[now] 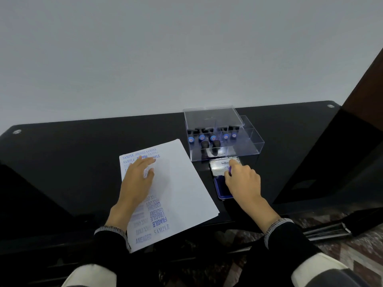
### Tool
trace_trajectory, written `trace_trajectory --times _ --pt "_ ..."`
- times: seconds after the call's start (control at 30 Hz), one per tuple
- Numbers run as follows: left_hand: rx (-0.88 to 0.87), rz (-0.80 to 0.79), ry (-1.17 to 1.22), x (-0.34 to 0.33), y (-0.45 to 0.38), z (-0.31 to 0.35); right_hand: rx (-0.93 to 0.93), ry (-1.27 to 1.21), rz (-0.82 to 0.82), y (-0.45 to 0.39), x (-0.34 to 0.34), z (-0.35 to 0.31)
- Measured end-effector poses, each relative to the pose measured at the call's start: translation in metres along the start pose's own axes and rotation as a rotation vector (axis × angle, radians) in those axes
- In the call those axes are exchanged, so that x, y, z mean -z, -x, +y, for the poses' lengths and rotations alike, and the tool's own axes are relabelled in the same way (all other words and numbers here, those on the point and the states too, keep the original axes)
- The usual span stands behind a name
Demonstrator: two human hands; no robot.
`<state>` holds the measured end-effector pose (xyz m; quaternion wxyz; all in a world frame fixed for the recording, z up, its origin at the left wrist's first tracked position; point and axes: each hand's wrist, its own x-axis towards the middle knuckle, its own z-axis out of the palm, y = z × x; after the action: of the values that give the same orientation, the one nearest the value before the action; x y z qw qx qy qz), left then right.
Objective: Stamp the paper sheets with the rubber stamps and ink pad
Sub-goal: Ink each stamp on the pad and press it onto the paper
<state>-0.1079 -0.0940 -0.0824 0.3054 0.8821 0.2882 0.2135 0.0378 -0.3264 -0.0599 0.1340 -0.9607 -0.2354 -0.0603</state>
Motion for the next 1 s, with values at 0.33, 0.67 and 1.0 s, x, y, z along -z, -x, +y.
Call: trace_trajectory --times 0.33,0.67,1.0 --pt "0.084 0.14 -0.034 0.019 -0.004 -0.034 -0.029 -0.05 -0.05 -0.01 0.002 -0.004" --pt "0.104 0.159 -0.046 0.016 -0.001 -0.055 -0.051 -0.054 0.053 0.008 -0.002 0.002" --pt "0.079 0.14 -0.08 0.012 -0.002 -0.055 -0.045 -0.027 0.043 0.002 -0.004 0.003"
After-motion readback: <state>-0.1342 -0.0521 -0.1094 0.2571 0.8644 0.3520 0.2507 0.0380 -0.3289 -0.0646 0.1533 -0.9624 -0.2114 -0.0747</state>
